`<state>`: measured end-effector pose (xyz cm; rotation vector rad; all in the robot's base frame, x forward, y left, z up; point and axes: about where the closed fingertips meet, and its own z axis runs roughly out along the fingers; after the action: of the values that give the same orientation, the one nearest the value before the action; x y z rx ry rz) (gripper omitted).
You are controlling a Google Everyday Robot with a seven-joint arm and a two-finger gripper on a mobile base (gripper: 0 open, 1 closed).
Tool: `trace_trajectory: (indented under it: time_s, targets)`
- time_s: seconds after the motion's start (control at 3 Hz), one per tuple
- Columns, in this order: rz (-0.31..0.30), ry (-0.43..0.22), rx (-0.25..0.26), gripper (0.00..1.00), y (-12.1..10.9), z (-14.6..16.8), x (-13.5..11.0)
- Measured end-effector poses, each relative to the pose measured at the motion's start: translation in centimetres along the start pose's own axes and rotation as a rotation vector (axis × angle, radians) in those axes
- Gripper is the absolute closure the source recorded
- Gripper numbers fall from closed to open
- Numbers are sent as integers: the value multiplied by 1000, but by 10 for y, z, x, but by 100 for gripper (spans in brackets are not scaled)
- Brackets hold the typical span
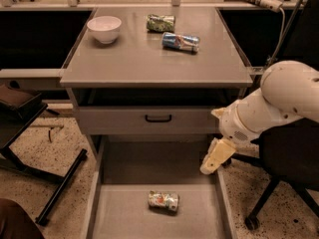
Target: Pick 7up can from middle drawer and place on counter
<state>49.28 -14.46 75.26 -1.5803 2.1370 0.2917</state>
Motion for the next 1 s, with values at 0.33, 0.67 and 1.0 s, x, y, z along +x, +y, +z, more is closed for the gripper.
trace_trajectory:
  time_s: [0.33,0.67,1.0]
  targets:
    - [17,-34,-35,0,10,42,16]
    - [76,-101,-94,0,29,123,55]
    - [136,-208,-138,0,45,184,84]
